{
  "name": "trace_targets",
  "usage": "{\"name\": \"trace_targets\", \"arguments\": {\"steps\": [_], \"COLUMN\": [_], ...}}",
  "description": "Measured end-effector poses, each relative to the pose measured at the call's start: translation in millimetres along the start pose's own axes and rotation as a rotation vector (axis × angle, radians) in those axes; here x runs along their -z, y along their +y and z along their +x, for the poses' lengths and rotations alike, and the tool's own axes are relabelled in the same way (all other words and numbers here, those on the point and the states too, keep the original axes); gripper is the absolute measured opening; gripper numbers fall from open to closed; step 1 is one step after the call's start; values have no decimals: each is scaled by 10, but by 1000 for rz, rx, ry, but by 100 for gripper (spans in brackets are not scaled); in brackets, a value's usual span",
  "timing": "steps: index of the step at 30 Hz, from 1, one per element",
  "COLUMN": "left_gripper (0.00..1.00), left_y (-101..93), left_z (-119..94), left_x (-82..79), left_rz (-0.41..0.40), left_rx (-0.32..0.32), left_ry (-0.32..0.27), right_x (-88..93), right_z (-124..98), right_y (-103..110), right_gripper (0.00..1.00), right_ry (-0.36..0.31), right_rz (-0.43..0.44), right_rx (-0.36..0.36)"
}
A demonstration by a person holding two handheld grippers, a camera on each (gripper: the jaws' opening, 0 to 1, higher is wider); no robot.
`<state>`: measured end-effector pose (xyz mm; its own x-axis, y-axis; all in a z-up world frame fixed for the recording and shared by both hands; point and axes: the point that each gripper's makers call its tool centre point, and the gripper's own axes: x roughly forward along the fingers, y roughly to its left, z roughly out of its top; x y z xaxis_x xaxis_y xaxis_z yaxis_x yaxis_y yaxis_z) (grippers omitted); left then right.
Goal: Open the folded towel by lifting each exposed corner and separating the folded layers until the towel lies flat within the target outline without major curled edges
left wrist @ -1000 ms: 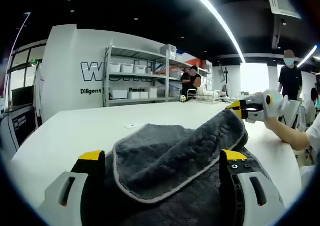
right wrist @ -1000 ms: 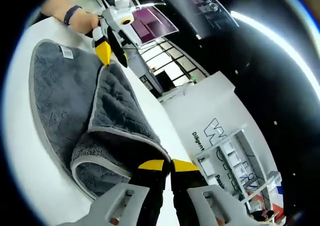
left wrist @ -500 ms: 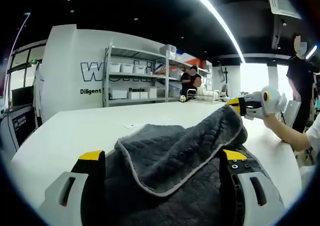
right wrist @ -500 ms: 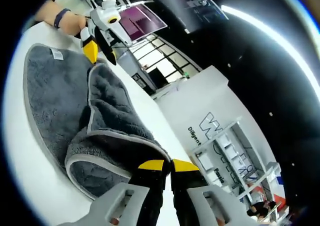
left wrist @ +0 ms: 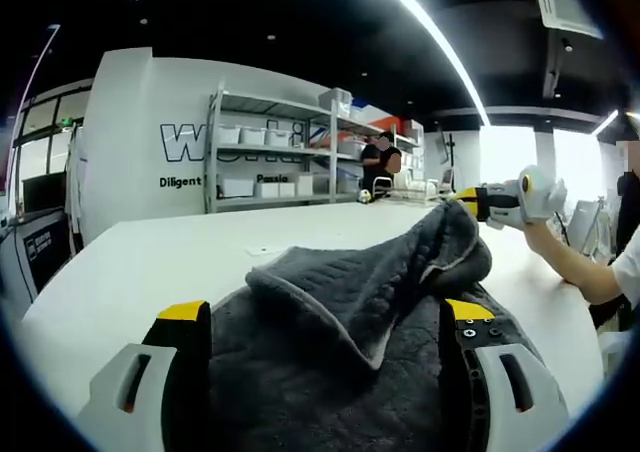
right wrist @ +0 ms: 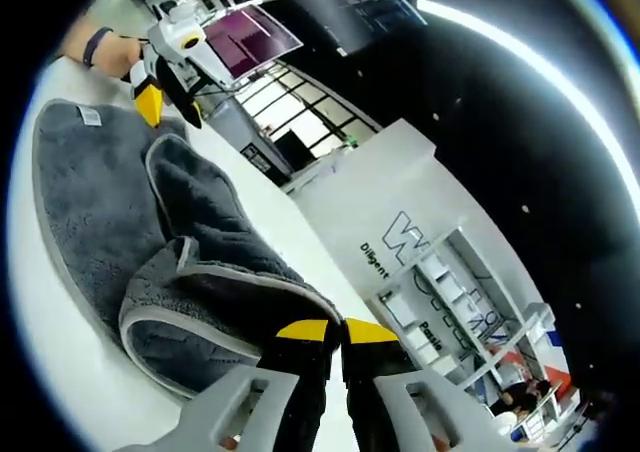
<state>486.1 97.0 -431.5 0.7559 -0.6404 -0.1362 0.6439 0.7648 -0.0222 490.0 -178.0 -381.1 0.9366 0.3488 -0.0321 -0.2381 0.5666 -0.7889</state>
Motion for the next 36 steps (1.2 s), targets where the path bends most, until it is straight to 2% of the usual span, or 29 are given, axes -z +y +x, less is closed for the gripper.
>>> {"name": "trace_targets", "arguments": {"steps": [36], "left_gripper": [93], "left_y": [-13], "left_z": [-18], "left_x": [-8], "left_rz": [1], "left_rx": [-1], "left_ry": [-2], "right_x": [253], "right_z": [-64], "right_y": [-343], "right_gripper": [0], "right_ry": [72], "right_rz": [54], "right_rx": [101]}}
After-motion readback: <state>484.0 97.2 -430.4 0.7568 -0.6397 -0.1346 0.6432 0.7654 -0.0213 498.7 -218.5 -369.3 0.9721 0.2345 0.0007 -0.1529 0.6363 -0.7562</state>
